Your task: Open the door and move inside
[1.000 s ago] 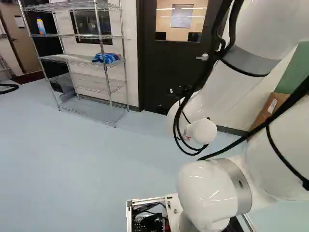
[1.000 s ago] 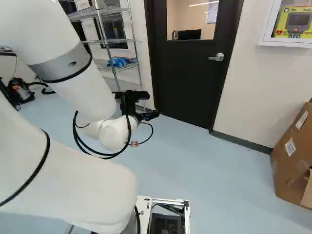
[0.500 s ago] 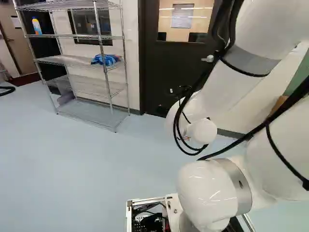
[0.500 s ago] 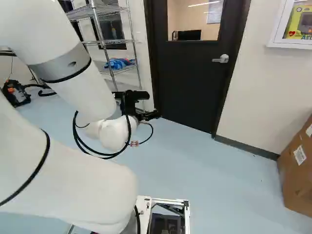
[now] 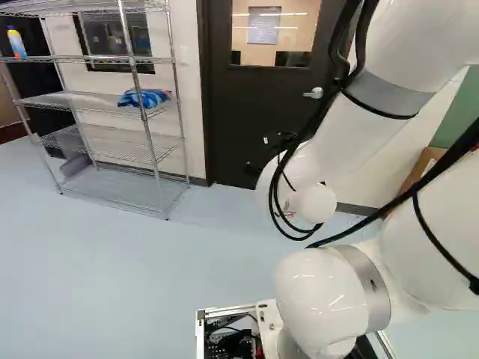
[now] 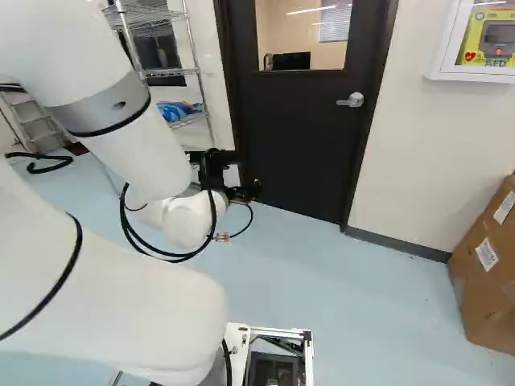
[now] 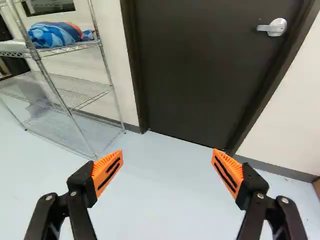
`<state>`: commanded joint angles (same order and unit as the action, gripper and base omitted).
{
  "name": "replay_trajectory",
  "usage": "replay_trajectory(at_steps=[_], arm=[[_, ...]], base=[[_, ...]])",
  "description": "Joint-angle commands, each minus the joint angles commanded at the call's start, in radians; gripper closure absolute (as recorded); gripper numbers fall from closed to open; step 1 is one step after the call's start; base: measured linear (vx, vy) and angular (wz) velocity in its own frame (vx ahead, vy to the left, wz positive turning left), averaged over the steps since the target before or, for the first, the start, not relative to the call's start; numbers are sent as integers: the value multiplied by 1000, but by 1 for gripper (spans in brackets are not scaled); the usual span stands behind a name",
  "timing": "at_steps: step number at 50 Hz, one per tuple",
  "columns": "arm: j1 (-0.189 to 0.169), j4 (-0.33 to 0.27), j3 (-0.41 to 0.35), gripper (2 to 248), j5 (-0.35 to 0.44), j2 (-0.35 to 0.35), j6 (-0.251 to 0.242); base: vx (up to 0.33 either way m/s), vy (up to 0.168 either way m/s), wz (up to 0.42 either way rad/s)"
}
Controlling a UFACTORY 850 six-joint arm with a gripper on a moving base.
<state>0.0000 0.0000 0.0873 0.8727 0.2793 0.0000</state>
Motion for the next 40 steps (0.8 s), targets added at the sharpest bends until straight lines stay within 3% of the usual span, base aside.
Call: replay_trajectory(at_steps=[40], arm=[[0, 0, 0, 3, 0, 0, 0]], base=[[197, 13, -258]])
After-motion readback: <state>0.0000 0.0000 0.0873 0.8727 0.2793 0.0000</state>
